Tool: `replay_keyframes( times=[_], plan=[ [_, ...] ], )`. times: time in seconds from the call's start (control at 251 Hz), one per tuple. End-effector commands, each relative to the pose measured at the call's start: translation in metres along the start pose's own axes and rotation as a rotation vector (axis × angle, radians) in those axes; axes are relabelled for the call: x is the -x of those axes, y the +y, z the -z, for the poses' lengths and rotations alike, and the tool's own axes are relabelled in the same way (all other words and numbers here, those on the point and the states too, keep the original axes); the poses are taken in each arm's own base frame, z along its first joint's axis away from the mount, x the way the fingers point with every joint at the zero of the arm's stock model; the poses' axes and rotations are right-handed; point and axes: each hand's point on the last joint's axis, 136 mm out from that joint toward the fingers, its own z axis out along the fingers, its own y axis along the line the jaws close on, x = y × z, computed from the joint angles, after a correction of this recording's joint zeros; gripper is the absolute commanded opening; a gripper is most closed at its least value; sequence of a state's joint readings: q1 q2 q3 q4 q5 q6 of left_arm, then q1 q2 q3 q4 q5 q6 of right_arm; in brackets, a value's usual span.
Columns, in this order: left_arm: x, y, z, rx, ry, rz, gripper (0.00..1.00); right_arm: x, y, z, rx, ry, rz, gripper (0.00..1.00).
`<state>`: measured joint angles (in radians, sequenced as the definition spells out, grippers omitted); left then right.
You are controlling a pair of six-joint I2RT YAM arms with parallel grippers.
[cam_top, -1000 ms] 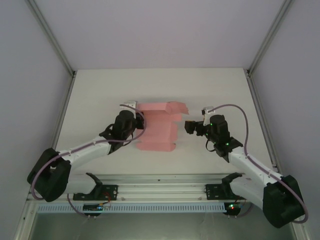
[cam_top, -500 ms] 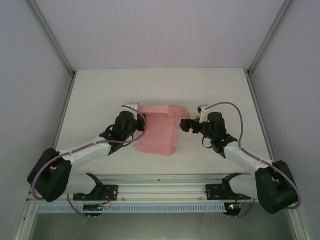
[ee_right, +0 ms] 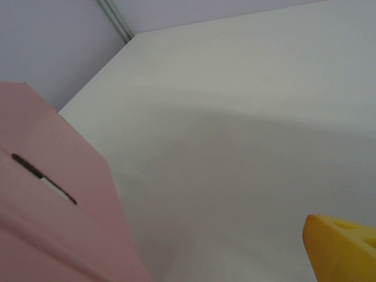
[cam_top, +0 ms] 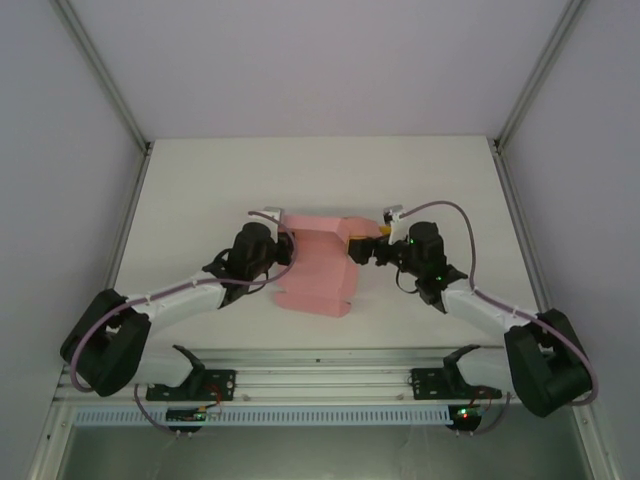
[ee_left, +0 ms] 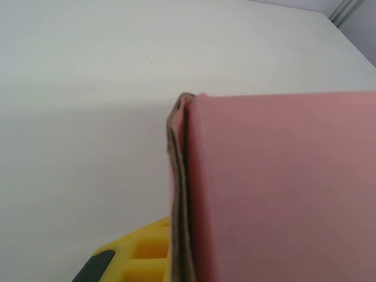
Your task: Assemble paper box
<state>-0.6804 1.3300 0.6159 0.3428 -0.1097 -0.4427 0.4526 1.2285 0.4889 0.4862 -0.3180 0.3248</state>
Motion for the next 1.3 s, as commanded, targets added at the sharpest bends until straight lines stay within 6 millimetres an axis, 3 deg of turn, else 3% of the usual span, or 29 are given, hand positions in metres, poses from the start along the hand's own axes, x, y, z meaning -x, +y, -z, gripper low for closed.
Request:
replay_keyframes(
  times=[0.0,0.108,0.231,0.555,0.742,0.882,0.962,1.074,1.297],
  plan=[
    [0.026,-0.020,0.001,-0.085,-0.064,0.023,0.00,0.006,0.008,-0.014,0.005,-0.005,0.036,1.00],
    [0.025,-0.021,0.002,-0.088,-0.064,0.029,0.00,0.004,0.006,-0.024,-0.031,-0.003,0.042,1.00],
    [0.024,-0.010,0.004,-0.030,-0.068,0.036,0.00,0.004,0.007,-0.019,-0.039,0.006,0.031,1.00],
    [0.016,0.030,0.007,0.098,-0.041,0.072,0.00,0.016,0.003,0.039,-0.122,-0.026,0.106,1.00],
    [0.010,0.036,0.010,0.088,-0.032,0.057,0.00,0.040,-0.026,0.075,-0.247,-0.115,0.031,1.00],
    [0.008,0.020,0.012,-0.007,-0.027,0.015,0.00,0.056,-0.060,0.093,-0.350,-0.184,-0.115,1.00],
    [0.009,0.015,0.012,-0.037,-0.032,0.010,0.00,0.058,-0.066,0.090,-0.316,-0.159,-0.150,1.00],
    [0.010,0.010,0.012,-0.064,-0.030,0.002,0.00,0.065,-0.052,0.073,-0.197,-0.113,-0.121,0.98],
    [0.012,0.010,0.011,-0.061,-0.035,0.016,0.00,0.043,0.008,0.034,0.122,0.056,-0.032,0.93]
  ],
)
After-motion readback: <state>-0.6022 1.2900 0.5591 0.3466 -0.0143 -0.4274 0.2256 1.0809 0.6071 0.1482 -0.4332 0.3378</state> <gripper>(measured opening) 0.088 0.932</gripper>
